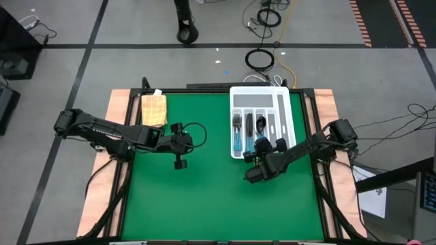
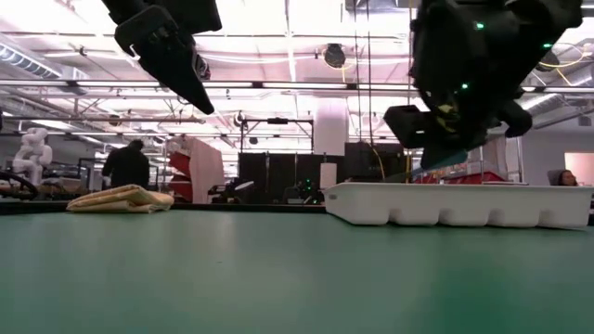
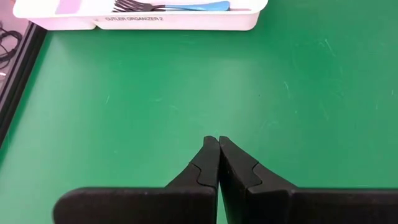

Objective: Sort silverware
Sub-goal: Put the blue table knife into the silverware organizer, then return to Home Position

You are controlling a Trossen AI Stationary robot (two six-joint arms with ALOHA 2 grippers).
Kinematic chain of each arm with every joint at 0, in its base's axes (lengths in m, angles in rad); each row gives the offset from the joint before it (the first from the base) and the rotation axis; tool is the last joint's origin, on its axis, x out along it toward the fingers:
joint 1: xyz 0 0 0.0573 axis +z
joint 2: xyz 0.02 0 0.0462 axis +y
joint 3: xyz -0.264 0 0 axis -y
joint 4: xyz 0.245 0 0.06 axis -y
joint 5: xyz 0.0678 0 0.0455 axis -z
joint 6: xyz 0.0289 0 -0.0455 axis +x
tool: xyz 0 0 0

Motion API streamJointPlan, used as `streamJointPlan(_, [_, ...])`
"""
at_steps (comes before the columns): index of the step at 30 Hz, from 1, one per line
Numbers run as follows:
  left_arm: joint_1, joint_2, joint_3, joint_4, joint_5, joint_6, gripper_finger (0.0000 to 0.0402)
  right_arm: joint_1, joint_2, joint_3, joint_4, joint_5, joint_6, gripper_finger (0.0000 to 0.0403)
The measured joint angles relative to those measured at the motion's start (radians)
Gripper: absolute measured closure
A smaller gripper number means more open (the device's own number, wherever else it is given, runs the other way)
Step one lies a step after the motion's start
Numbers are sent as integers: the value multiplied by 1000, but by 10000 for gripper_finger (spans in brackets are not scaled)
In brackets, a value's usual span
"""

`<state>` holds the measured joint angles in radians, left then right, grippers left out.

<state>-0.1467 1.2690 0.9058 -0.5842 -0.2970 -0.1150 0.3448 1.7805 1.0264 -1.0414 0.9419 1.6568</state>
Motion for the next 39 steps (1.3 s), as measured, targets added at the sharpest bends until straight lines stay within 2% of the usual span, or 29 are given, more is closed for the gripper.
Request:
streamJointPlan(8, [0, 0, 0, 0, 0, 18, 395, -49, 3, 1, 59, -7, -107, 403])
streamJointPlan(16, [0, 0, 0, 0, 0, 18, 395, -98, 9, 1, 72, -32, -147, 403])
streamJointPlan(21, [0, 0, 0, 0, 1, 18, 395, -112, 24, 1, 176, -75, -268, 399])
streamJointPlan(26, [0, 0, 0, 0, 1, 18, 395, -114, 36, 0, 282, -80, -349, 359])
streamJointPlan(32, [0, 0, 0, 0, 1, 18, 395, -127, 37, 0, 279, -79, -339, 298])
streamJointPlan(36, [0, 0, 0, 0, 1, 18, 395, -128, 32, 0, 281, -79, -327, 272])
streamJointPlan(39, [0, 0, 0, 7, 0, 2, 395, -95, -1, 0, 335, -11, -330, 267])
